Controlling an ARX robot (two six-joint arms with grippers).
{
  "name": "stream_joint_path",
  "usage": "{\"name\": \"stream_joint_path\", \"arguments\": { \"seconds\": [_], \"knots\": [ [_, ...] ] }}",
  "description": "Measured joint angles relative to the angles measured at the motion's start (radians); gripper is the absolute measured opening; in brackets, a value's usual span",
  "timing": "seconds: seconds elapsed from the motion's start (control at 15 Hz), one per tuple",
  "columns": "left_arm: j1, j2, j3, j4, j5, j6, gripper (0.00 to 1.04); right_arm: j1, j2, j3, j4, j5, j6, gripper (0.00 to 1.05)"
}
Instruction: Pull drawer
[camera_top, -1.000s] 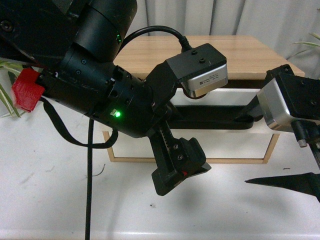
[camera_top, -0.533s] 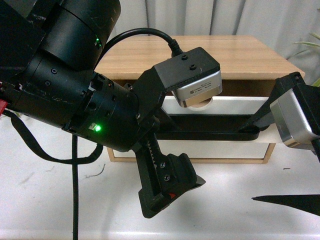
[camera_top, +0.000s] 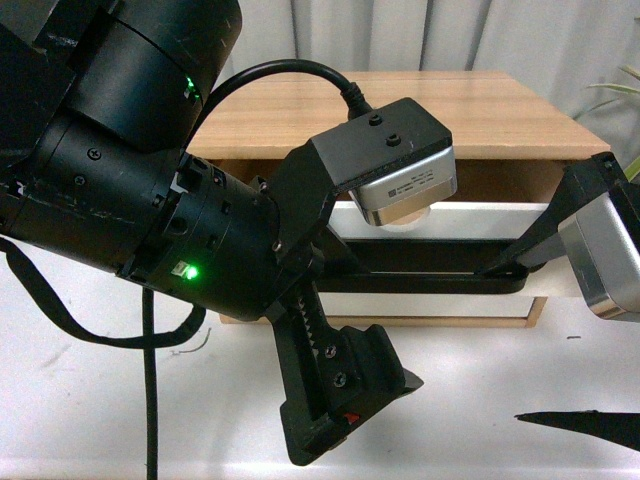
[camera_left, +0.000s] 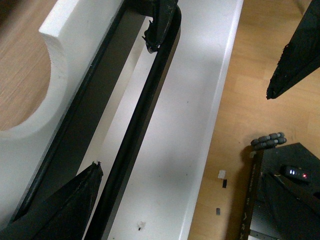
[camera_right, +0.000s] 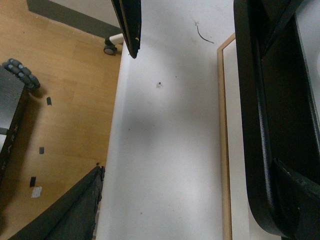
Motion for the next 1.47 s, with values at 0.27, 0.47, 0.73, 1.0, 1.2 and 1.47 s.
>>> {"name": "stream_joint_path", "arguments": {
  "seconds": [0.27,0.47,0.73,1.0,1.2,1.47],
  "knots": [
    [0.013,0.000,0.024,0.017,0.008,-0.047,0.98,0.000,-0.006,0.006,0.023,-0.016,0.034,0.98],
    [0.042,-0.045,0.063,0.003,0.026,-0.070,0.98,0.000,-0.058,0.019,-0.010,-0.051,0.055,0.98],
    [0.056,-0.114,0.060,-0.011,0.050,-0.075,0.98,-0.015,-0.084,0.039,-0.021,-0.075,0.077,0.98],
    [0.106,-0.184,0.016,0.025,0.090,-0.126,0.98,-0.054,-0.111,0.037,-0.007,-0.100,0.108,0.98],
    [0.221,-0.245,0.006,0.204,0.100,-0.269,0.98,-0.129,-0.145,0.027,0.182,-0.170,0.278,0.98],
    [0.490,-0.345,-0.119,0.548,-0.005,-0.633,0.98,-0.261,-0.240,-0.139,0.859,-0.159,0.927,0.98]
  ]
}}
